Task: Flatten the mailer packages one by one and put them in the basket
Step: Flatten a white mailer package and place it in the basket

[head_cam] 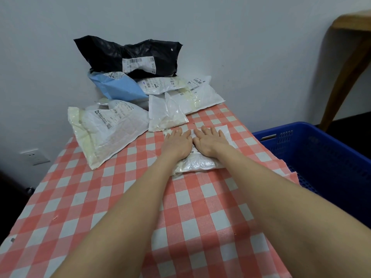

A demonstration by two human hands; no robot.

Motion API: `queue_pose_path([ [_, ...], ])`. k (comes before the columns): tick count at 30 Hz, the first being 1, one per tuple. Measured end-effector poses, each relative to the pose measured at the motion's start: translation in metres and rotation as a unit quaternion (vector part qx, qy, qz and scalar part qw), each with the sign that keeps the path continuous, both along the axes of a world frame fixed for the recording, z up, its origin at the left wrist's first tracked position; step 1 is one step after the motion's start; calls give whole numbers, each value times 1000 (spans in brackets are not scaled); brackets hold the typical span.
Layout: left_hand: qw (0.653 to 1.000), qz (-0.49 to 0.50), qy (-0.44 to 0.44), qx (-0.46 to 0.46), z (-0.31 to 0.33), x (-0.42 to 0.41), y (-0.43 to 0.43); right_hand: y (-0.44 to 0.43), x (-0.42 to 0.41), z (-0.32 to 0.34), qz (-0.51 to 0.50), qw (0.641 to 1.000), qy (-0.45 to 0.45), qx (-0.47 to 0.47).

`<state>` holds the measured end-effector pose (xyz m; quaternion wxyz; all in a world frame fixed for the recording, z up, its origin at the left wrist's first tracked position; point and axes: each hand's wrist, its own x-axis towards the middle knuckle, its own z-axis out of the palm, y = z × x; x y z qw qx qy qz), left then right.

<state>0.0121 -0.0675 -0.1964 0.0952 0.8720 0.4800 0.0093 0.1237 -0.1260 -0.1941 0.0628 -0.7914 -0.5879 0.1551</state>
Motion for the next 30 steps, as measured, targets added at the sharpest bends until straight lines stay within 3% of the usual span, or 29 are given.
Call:
queue_pose_path([
  [3, 1000, -5, -26, -13, 7, -4, -5, 0, 1, 4, 4, 1000, 16, -6],
  [6, 992, 2, -122, -33, 17, -16, -9, -2, 6, 14, 1, 997, 66, 34],
  [9, 984, 29, -170, 37, 24, -27, -9, -2, 16, 17, -49, 992, 50, 103],
  [14, 992, -9, -105, 70, 25, -21, -3, -6, 12, 16, -45, 996, 16, 77],
  [17, 995, -49, -67, 62, 18, -10, 2, -4, 6, 12, -24, 998, 16, 48],
  [21, 999, -33, 0, 25, 4, -5, 7, -1, 4, 5, -12, 1000, 5, 7],
  [30, 999, -34, 22, 25, -3, -4, 7, -2, 3, -1, -18, 1000, -8, 1],
])
